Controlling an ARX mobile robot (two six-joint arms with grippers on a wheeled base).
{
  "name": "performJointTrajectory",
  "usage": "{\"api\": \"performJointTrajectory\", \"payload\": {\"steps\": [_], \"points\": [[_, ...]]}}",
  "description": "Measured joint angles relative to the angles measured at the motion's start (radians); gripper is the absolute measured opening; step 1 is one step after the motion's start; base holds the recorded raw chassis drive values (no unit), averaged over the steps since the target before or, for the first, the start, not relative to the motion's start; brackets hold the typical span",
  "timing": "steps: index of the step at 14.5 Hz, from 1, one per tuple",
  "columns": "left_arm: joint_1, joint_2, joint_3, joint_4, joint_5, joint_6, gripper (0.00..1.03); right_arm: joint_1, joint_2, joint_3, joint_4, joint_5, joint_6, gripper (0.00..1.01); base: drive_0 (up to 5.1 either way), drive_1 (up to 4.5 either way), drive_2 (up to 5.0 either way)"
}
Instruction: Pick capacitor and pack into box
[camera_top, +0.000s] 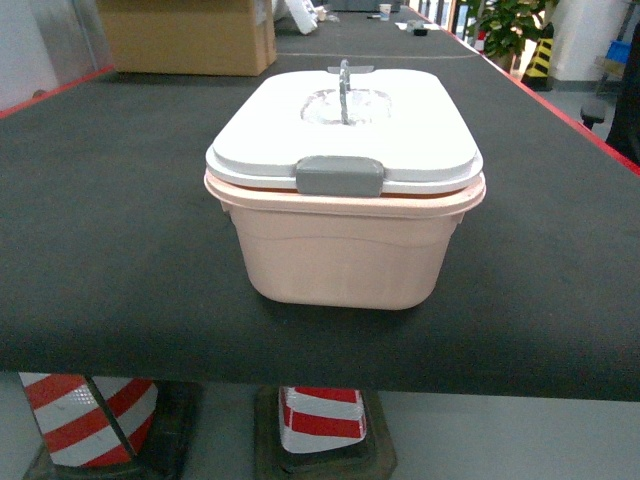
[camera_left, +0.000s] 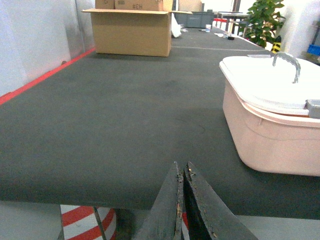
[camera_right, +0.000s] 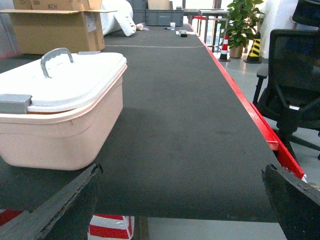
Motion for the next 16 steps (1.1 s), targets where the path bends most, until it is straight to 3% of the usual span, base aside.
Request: {"api": "performJointTrajectory", "payload": {"steps": [1,2,5,10,16], "points": [[0.000,0.000,0.000,-0.001,0.000,0.000,0.11,0.000,0.000,0.000,-0.001,0.000,0.000,0.98,0.0,0.00,0.0],[0.000,0.000,0.000,0.000,0.000,0.000,0.41,0.000,0.000,0.000,0.000,0.000,0.000,0.98,0.0,0.00,0.0],[0.000,0.000,0.000,-0.001,0.000,0.000,0.84,0.000,0.000,0.000,-0.001,0.000,0.000,0.98,0.0,0.00,0.0],[0.000,0.000,0.000,-0.001,0.000,0.002,1.00,0.000,0.000,0.000,-0.001,0.000,0.000,0.98,0.0,0.00,0.0],[0.000,0.000,0.000,-0.001,0.000,0.002,0.98,0.000,0.000,0.000,-0.001,0.000,0.000,0.98,0.0,0.00,0.0]]}}
